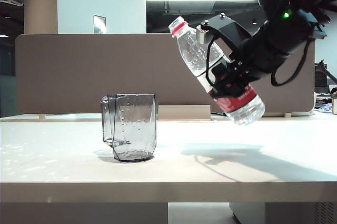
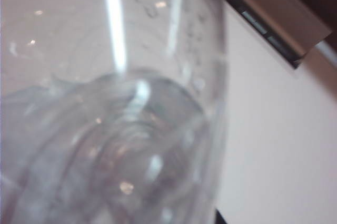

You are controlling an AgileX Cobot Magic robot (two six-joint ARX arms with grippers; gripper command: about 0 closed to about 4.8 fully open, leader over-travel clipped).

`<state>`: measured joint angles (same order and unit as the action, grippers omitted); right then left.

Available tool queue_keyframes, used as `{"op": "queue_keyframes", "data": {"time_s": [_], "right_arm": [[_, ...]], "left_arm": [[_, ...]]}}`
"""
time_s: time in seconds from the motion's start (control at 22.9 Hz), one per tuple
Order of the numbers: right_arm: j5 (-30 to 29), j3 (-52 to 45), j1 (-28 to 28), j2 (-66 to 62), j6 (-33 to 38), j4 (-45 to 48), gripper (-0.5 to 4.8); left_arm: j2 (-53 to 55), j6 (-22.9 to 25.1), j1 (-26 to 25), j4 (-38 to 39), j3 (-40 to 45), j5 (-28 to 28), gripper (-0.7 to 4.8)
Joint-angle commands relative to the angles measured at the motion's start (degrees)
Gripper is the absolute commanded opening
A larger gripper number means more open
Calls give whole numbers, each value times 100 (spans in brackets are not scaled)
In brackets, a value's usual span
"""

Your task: Pick up the mineral water bottle on the table and pour water into the mug until it's half full.

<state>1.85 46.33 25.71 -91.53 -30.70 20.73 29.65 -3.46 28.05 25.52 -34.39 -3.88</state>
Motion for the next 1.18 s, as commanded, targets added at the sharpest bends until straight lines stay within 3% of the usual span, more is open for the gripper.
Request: {"op": "queue_keyframes", "data": {"time_s": [0.04,0.39,1.18], "right_arm": [[256,157,7,63,-699,133,202],[603,157,7,66,-1864,116,202],[669,157,219,66,-3141,114,202]], "left_arm": [[-4,2,-2,-74,-20,2,-5],[-4,2,-2,-76,-20,4,-5],[-4,2,-2,-76,-20,4,-5]]}}
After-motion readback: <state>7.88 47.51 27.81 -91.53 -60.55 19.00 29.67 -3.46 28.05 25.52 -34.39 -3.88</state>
